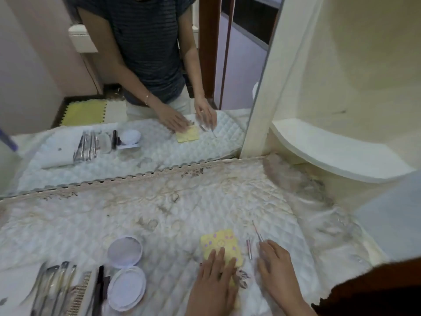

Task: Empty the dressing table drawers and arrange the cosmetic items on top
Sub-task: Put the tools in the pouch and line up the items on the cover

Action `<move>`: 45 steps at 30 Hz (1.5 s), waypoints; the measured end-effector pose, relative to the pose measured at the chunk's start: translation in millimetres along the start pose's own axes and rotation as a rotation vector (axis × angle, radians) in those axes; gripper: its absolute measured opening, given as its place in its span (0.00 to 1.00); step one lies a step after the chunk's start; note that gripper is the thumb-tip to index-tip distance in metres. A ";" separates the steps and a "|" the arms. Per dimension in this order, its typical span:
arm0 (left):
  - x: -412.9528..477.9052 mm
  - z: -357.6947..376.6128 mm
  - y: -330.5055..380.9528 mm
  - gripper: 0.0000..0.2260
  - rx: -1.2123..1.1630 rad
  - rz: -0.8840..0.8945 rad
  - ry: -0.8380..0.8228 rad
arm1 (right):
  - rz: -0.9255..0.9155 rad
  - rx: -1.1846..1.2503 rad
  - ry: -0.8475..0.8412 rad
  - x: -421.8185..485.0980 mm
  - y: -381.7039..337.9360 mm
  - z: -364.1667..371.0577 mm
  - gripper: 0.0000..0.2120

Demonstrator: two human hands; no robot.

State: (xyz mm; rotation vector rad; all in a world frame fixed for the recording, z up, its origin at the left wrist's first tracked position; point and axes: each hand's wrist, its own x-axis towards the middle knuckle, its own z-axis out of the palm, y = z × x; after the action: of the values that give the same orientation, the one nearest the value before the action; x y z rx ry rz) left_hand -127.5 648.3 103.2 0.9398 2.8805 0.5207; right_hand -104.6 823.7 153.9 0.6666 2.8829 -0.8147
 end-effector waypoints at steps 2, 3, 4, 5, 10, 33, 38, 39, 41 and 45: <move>10.1 9.5 7.9 0.25 0.038 -0.051 -0.006 | -0.010 0.016 -0.027 12.6 6.3 -4.4 0.20; 12.7 12.7 9.0 0.25 0.058 -0.079 -0.004 | -0.019 0.020 -0.047 18.9 6.1 -5.2 0.20; 13.5 12.8 9.0 0.23 0.092 -0.107 0.006 | -0.020 0.033 -0.068 24.4 3.7 -5.4 0.21; 12.1 13.5 7.5 0.20 0.126 -0.135 0.021 | -0.020 0.050 -0.085 28.7 0.3 -4.7 0.22; -6.1 9.9 -7.9 0.22 0.165 -0.246 0.004 | 0.009 0.122 -0.138 33.3 -9.2 4.0 0.20; -69.6 -19.8 -87.5 0.19 0.221 -0.286 0.116 | 0.021 0.298 -0.407 13.6 -124.2 57.0 0.04; -76.9 -25.5 -95.1 0.17 0.168 -0.326 0.221 | 0.016 0.262 -0.341 10.9 -131.3 63.8 0.03; -81.1 -27.0 -100.0 0.18 0.170 -0.363 0.244 | 0.015 0.245 -0.325 10.5 -129.4 64.5 0.04; -89.9 -29.1 -109.2 0.23 0.168 -0.441 0.281 | 0.003 0.229 -0.303 8.6 -126.1 62.8 0.07; -103.0 -35.5 -124.3 0.23 0.122 -0.544 0.354 | -0.082 0.199 -0.321 4.9 -124.7 63.8 0.08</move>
State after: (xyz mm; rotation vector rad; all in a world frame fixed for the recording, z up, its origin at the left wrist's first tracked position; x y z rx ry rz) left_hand -119.5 483.8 90.5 0.0393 3.3126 0.5001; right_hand -165.3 697.4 158.5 0.3901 2.5754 -1.1159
